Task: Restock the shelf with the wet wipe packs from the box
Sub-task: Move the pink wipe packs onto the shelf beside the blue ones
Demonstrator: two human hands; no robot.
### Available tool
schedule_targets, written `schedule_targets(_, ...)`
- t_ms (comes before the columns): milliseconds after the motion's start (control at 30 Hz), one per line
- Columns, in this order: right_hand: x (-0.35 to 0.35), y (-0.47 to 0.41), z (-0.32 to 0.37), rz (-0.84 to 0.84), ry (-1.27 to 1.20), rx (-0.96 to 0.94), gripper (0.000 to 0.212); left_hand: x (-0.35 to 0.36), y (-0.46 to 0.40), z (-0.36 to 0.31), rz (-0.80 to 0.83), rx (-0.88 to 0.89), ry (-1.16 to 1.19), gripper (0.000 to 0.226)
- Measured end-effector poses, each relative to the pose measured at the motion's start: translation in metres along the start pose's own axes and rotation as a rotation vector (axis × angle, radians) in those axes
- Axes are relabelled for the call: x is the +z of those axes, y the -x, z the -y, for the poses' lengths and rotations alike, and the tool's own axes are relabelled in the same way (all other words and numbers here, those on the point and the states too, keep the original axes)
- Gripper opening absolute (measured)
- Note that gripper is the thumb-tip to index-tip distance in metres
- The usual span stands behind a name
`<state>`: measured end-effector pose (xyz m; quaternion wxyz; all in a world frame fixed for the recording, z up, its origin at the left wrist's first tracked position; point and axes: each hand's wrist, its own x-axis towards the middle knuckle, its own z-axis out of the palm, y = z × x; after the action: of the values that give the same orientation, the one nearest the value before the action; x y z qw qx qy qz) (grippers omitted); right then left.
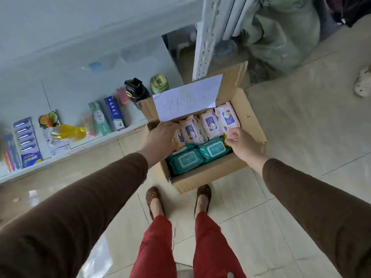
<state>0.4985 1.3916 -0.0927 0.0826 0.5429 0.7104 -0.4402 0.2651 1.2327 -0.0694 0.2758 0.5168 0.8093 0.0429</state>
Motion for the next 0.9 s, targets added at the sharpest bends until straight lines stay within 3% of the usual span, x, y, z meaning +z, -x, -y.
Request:
schedule_targets(167,0.041,-0.09,-0.062,0.074,-0.02,0.116,0.047,0.088,-0.08,0.015,0.11,0.116,-0.239,0.05)
schedule_targets(300,0.084,-0.161,-0.09,0.08,0.062,0.104,0.053,0.148,-0.143,0.028,0.172,0.197,-0.427,0.05)
schedule_targets(567,0.149,-0.278,-0.112,0.08,0.2,0.138,0.054,0.233,-0.24,0.046,0.17,0.445,-0.649,0.06)
schedule_targets(700,0.167,-0.298,-0.12,-0.005,0.182,0.199,0.075,0.261,-0.26,0.052,0.174,0.495,-0.754,0.058)
schedule_targets(800,0.181,-0.3,-0.122,-0.139,0.224,0.166,0.079,0.271,-0.266,0.052,0.15,0.503,-0.837,0.063)
schedule_targets(900,0.184,-0.304,-0.12,-0.199,0.253,0.213,0.081,0.273,-0.26,0.05,0.129,0.536,-0.947,0.053)
